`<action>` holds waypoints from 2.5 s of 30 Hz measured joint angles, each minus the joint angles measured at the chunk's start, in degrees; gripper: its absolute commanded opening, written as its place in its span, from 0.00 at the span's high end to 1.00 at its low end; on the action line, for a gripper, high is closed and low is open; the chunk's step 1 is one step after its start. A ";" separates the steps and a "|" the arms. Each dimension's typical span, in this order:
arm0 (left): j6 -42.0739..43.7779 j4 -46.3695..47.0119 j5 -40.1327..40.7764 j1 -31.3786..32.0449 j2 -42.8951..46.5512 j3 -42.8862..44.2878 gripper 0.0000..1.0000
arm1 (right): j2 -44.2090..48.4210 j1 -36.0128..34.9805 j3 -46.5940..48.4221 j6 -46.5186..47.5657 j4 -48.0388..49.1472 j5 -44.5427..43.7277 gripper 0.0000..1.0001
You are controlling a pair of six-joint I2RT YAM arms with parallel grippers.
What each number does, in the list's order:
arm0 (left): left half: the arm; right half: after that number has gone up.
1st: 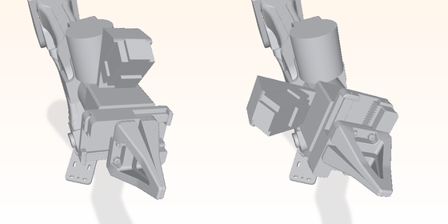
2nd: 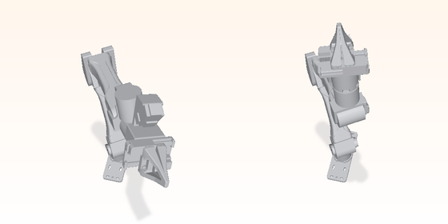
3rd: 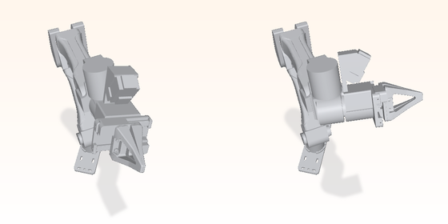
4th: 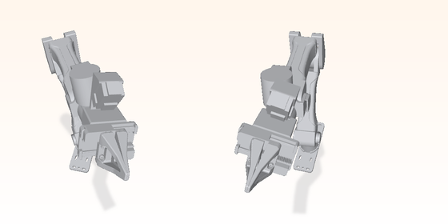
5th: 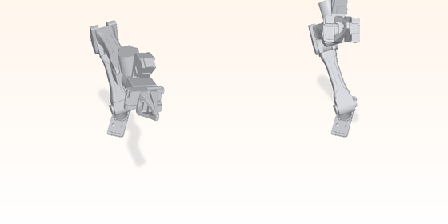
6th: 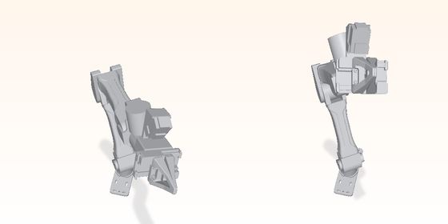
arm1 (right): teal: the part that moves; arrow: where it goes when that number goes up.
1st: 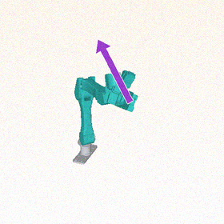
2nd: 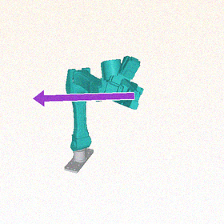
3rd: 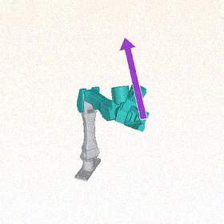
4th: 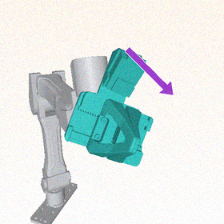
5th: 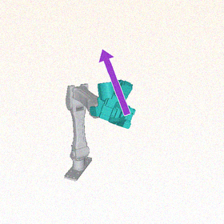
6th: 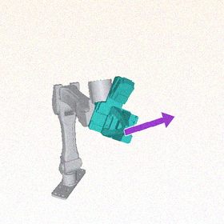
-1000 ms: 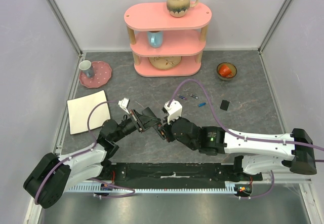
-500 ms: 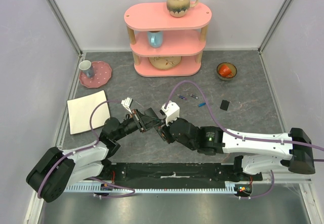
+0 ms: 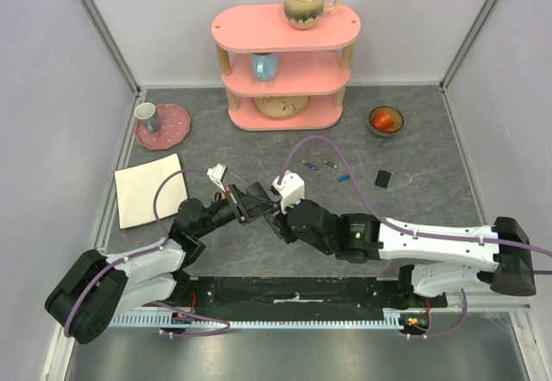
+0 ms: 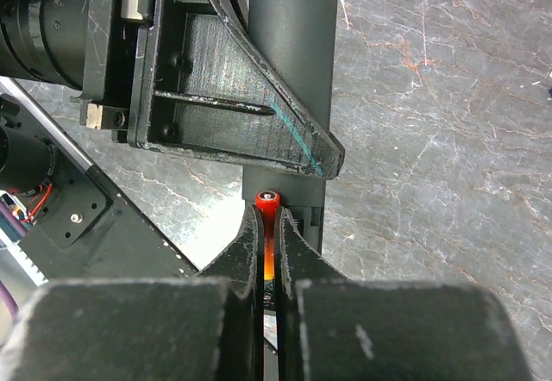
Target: Load the batteries into the remote control
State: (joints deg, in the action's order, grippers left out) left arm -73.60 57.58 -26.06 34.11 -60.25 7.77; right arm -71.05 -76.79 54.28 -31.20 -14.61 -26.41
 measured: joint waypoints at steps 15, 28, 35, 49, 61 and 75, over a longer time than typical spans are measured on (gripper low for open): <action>0.00 1.18 -0.57 -0.02 -0.07 0.33 0.98 | 0.68 -0.15 0.74 0.11 -1.14 -0.74 1.00; -0.02 1.38 -0.59 -0.26 -0.13 0.85 0.98 | 1.22 -0.31 1.79 -0.22 -2.27 -1.90 1.00; 0.00 1.07 -1.16 -0.26 -0.26 1.49 0.98 | 1.22 -0.31 1.79 -0.24 -2.23 -1.38 1.00; 0.00 -0.96 -3.06 -0.26 -1.84 2.89 0.98 | 1.22 -0.31 1.92 0.79 -3.74 -1.09 1.00; 0.00 -0.83 -3.19 -0.28 -3.34 3.17 0.98 | 1.49 -0.31 1.88 0.33 -4.15 -1.22 1.00; -0.02 3.06 0.28 -1.79 -7.76 3.43 0.98 | 8.70 -1.01 1.60 0.79 -6.36 -6.25 1.00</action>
State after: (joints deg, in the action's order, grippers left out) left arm -73.63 60.64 -25.78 32.32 -68.01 11.20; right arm -62.35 -77.80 55.88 -30.41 -20.97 -32.67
